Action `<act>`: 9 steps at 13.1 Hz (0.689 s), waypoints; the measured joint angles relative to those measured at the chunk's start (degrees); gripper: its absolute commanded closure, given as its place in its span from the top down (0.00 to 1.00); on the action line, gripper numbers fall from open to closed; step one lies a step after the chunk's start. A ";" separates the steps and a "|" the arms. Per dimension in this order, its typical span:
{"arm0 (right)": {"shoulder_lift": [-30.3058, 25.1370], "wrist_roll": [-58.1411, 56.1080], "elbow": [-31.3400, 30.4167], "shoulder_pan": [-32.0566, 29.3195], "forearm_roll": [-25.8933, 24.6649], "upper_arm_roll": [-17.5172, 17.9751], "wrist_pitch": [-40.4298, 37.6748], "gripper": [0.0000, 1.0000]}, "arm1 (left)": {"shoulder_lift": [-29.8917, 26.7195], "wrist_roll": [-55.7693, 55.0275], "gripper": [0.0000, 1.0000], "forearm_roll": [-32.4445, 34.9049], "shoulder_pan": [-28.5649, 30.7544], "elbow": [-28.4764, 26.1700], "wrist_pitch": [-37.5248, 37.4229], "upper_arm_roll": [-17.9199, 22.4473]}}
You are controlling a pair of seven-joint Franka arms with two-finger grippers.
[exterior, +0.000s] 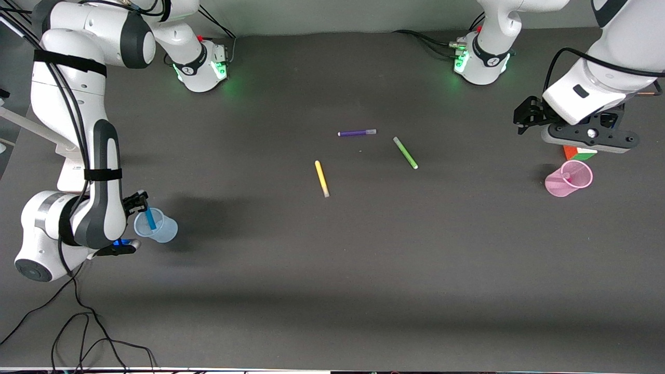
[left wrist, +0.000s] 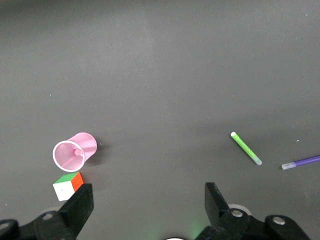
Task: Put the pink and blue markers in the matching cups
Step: 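Lower the blue marker into the blue cup and open the right gripper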
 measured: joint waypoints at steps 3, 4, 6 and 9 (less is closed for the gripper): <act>0.07 -0.01 0.32 -0.01 0.00 0.00 0.00 1.00 | 1.40 3.16 0.99 0.06 0.98 1.46 -0.03 -0.19; 0.10 -0.02 0.55 -0.01 0.00 0.00 0.01 1.00 | 1.59 4.48 0.99 0.06 1.32 1.62 -0.03 -0.20; 0.02 -0.06 1.93 -0.05 0.00 -0.03 0.01 1.00 | 1.81 5.70 0.99 0.08 1.61 1.98 -0.03 -0.20; -2.10 -0.06 4.91 -0.12 0.00 -0.29 -0.15 1.00 | 2.30 5.97 0.99 0.09 1.87 2.01 -0.04 -0.20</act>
